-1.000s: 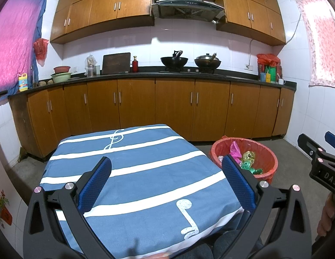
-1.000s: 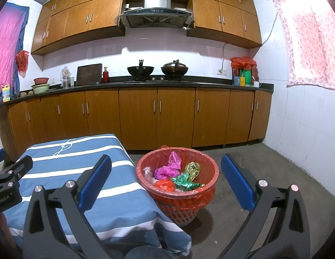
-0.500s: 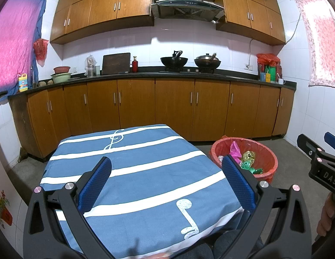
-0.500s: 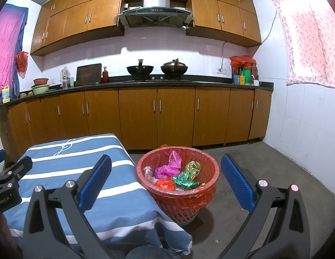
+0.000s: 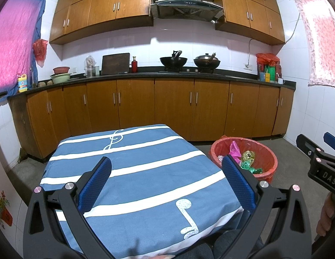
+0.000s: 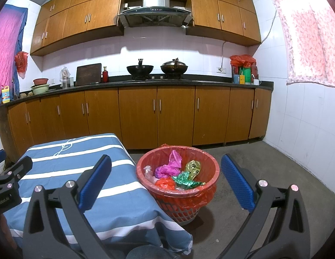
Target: Collect trash
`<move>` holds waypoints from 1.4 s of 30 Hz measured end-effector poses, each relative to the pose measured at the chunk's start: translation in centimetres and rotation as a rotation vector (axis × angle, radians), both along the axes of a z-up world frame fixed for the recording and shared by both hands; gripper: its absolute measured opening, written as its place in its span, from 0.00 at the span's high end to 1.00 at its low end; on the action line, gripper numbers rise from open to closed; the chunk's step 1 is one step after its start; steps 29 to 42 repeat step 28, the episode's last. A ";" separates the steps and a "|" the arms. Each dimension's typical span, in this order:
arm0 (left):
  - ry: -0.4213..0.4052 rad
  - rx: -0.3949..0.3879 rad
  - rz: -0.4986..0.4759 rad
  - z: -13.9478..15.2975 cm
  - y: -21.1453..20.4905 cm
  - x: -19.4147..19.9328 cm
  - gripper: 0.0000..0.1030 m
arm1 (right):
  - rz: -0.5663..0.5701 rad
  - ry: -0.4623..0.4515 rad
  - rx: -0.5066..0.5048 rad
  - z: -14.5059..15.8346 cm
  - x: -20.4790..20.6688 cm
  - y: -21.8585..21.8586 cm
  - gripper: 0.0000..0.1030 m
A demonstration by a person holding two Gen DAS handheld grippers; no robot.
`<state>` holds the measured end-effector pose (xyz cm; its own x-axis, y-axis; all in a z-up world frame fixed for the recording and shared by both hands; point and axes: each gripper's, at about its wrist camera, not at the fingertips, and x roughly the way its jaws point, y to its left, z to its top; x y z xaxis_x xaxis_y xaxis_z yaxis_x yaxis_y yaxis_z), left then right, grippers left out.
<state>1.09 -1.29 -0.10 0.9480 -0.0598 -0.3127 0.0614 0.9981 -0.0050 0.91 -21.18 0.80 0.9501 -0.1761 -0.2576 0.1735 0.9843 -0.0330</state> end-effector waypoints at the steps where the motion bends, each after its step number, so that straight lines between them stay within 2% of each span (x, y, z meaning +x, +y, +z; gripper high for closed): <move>1: 0.000 0.002 0.000 0.0 0.0 0.0 0.02 | -0.001 0.000 0.001 -0.1 0.0 0.0 0.04; 42: 0.016 -0.004 -0.009 0.0 2.2 0.5 0.02 | -0.003 0.006 0.009 -0.6 -0.4 0.9 0.04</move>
